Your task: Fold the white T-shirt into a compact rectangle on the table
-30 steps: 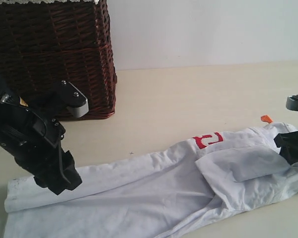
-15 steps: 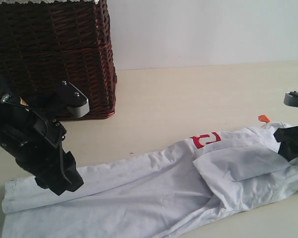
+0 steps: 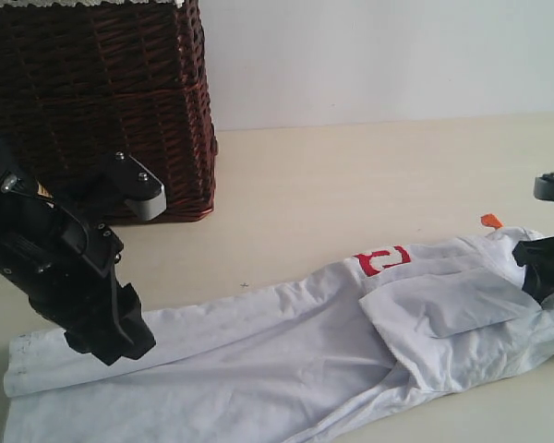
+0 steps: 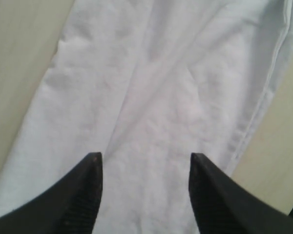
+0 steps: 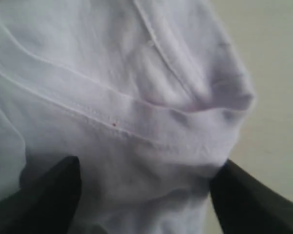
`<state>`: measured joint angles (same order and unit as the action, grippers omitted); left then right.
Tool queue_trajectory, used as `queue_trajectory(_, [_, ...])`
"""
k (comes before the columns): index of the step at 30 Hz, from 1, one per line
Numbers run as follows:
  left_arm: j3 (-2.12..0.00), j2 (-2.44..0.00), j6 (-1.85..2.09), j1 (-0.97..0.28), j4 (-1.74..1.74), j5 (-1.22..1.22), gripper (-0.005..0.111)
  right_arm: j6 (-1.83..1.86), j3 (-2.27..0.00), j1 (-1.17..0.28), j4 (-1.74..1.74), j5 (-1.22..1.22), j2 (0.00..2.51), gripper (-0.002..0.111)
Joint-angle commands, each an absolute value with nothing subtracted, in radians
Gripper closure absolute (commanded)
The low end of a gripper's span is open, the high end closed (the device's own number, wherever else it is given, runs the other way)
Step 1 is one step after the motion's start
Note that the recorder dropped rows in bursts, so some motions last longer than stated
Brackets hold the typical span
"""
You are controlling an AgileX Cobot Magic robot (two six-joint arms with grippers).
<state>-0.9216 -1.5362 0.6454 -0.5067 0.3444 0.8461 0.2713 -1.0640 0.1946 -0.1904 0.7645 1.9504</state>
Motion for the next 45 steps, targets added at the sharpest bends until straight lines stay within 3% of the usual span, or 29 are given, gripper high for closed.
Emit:
queue_trajectory(1, [-0.927,-1.528,0.655,-0.51,0.369,0.852,0.053,0.295,-1.092,0.195,-0.218,0.788,2.006,0.037])
queue_trajectory(7, [-0.93,-1.528,0.677,-0.51,0.382,0.851,0.053,0.304,-1.098,0.195,-0.22,0.822,2.023,0.041])
queue_trajectory(17, [-0.93,-1.528,0.68,-0.51,0.384,0.845,0.053,0.452,-1.112,0.192,-0.325,0.944,1.995,0.108])
queue_trajectory(25, [-0.93,-1.528,0.68,-0.51,0.401,0.833,0.053,0.439,-1.137,0.185,-0.362,1.0,1.797,0.108])
queue_trajectory(30, [-0.93,-1.528,0.681,-0.51,0.435,0.84,0.053,0.394,-1.137,0.099,-0.361,1.003,1.647,0.108])
queue_trajectory(38, [-0.971,-1.479,0.567,-0.509,0.314,0.865,0.056,0.338,-1.137,-0.232,-0.413,1.063,1.467,0.108])
queue_trajectory(45, [-1.003,-1.331,-0.029,-0.398,-0.155,0.851,0.07,0.279,-1.137,-0.573,-0.524,0.948,1.433,0.108])
